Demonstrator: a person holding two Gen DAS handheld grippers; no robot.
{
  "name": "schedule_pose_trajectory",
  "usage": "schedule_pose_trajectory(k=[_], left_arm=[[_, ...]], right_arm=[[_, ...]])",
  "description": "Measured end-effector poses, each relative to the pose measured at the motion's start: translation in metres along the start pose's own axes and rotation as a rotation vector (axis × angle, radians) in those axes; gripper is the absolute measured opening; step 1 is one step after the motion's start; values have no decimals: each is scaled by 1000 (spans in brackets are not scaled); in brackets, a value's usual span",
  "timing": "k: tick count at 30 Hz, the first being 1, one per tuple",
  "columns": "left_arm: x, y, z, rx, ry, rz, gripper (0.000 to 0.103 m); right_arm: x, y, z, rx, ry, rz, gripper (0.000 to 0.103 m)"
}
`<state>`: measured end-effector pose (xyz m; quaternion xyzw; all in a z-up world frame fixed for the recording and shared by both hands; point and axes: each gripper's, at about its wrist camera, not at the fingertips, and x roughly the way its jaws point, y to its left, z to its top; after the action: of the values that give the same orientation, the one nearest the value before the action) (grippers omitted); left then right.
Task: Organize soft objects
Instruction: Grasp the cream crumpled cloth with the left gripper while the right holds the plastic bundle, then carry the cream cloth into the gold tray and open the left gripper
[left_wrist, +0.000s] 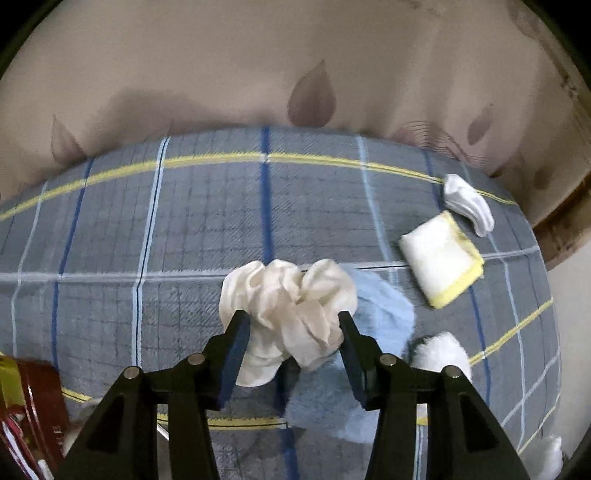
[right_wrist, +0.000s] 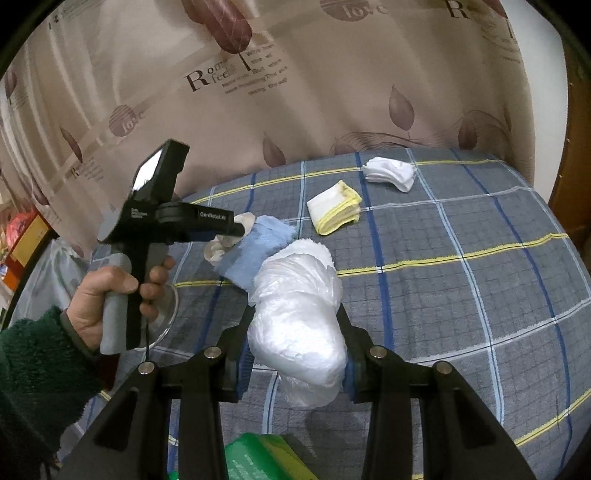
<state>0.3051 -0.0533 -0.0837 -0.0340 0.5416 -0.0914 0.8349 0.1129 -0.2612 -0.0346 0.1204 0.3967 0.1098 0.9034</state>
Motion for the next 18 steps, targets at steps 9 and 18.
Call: schedule_pose_trajectory(k=[9, 18], left_arm=[[2, 18, -2, -100, 46, -60, 11], [-42, 12, -8, -68, -16, -56, 10]], right_arm=[[-5, 0, 2, -4, -21, 0, 36], [-8, -5, 3, 6, -37, -16, 36]])
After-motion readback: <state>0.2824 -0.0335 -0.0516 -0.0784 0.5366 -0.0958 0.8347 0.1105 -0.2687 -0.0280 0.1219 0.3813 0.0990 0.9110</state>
